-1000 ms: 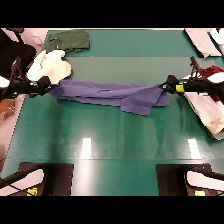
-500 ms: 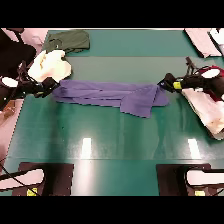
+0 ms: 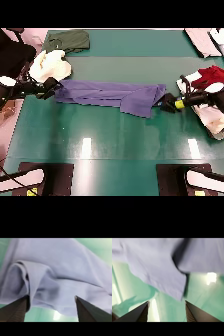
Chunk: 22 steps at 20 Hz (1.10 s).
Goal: Fold the shirts.
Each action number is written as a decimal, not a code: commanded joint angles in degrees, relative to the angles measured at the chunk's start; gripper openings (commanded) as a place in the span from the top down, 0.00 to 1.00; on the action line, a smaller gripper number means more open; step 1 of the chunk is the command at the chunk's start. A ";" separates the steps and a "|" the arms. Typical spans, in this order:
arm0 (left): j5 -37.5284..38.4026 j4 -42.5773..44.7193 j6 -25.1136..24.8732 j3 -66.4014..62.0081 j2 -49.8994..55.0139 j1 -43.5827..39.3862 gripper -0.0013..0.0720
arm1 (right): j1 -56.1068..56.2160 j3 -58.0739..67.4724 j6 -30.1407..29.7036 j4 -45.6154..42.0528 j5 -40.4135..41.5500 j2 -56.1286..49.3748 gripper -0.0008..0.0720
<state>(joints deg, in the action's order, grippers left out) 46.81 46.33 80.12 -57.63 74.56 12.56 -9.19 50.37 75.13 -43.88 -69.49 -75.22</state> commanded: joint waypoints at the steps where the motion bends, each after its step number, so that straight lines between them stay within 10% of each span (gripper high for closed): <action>1: 0.72 -1.75 -0.59 -0.96 -3.06 0.04 0.04 | 0.17 -6.01 -3.23 3.52 0.50 -1.70 0.27; 11: 3.85 -1.44 -0.61 -5.11 -5.90 0.04 0.04 | 7.87 -6.73 -6.73 9.92 7.76 -10.45 0.40; 16: 10.88 10.73 2.95 -5.09 -5.90 0.04 0.17 | 12.20 -6.49 -6.67 9.66 13.75 -8.11 0.95; 22: 15.12 19.52 3.93 -5.09 -5.90 0.04 0.13 | 5.60 -6.49 -6.54 9.31 9.07 -5.55 0.80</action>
<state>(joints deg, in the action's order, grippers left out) 60.10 62.37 83.35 -62.67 68.69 12.58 -0.97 43.81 68.49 -35.07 -58.02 -81.49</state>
